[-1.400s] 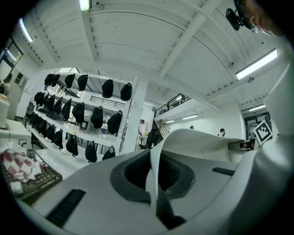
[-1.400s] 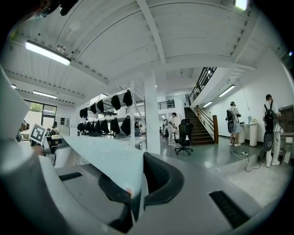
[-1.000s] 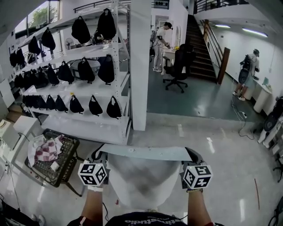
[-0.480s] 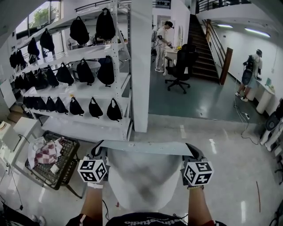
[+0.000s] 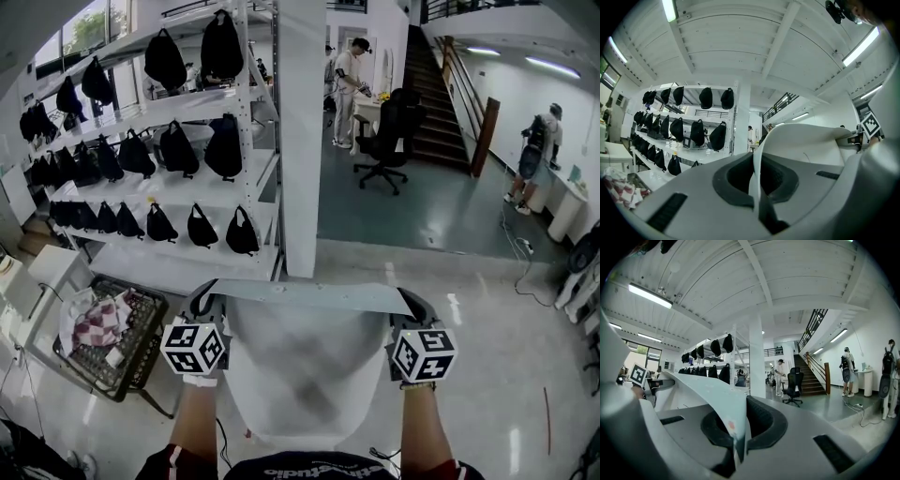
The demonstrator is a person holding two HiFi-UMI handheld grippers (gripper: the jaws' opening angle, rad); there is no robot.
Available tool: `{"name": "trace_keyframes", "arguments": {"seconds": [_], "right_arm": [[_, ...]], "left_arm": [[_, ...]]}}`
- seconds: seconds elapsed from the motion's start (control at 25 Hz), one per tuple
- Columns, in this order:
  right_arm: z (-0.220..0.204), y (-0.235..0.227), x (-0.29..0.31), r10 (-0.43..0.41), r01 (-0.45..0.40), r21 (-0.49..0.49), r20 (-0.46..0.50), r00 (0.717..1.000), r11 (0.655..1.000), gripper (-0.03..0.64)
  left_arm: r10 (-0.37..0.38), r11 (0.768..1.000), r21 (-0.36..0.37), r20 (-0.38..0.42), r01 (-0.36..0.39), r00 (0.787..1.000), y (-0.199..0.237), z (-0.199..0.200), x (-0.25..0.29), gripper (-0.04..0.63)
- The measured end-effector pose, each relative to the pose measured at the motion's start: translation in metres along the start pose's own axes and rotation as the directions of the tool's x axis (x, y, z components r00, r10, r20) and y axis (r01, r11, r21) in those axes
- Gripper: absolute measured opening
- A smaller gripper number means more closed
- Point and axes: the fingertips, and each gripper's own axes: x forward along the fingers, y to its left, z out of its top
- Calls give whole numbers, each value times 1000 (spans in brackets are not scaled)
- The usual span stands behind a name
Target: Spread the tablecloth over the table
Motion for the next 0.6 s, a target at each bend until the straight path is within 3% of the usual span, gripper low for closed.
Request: {"name": "trace_keyframes", "arguments": {"seconds": [0.6], "right_arm": [[62,-36,53,-25,30,-71,77,997,997,26]], "left_arm": [[-2,999,44,94,-2,996,0,61,65,18]]}}
